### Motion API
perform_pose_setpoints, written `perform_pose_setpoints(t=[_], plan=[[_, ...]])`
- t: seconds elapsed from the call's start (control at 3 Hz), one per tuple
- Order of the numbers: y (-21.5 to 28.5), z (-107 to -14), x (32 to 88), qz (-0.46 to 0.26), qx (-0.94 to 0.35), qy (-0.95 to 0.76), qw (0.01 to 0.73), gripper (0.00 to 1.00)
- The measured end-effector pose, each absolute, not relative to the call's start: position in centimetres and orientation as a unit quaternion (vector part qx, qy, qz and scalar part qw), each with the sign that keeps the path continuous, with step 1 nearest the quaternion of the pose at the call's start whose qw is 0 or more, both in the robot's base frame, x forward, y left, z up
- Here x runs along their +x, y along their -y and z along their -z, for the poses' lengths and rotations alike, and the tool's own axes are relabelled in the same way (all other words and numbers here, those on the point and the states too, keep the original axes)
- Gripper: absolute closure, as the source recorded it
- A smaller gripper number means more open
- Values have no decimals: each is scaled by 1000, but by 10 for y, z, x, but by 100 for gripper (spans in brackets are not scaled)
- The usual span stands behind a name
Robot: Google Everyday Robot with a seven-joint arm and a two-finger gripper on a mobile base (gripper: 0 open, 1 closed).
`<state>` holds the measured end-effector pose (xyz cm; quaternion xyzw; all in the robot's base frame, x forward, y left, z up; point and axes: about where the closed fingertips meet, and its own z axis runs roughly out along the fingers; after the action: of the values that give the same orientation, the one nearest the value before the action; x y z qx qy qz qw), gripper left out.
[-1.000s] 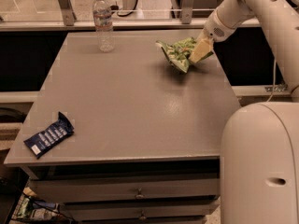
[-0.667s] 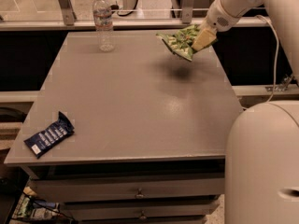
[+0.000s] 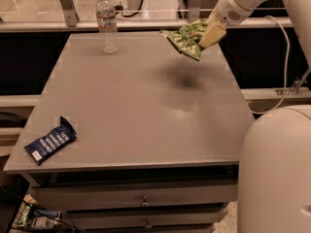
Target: Move green jalapeno chip bag near rxbar blueberry
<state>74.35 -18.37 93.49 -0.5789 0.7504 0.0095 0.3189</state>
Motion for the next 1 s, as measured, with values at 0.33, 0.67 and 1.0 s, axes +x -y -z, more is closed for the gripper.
perform_pose_setpoints(t=[0.33,0.67,1.0], plan=[[168,-949,718,-48,-610,-720,328,100],[144,-965,682,-85,-647,-683,329,100],[100,-977,634,-121,-692,-631,329,100]])
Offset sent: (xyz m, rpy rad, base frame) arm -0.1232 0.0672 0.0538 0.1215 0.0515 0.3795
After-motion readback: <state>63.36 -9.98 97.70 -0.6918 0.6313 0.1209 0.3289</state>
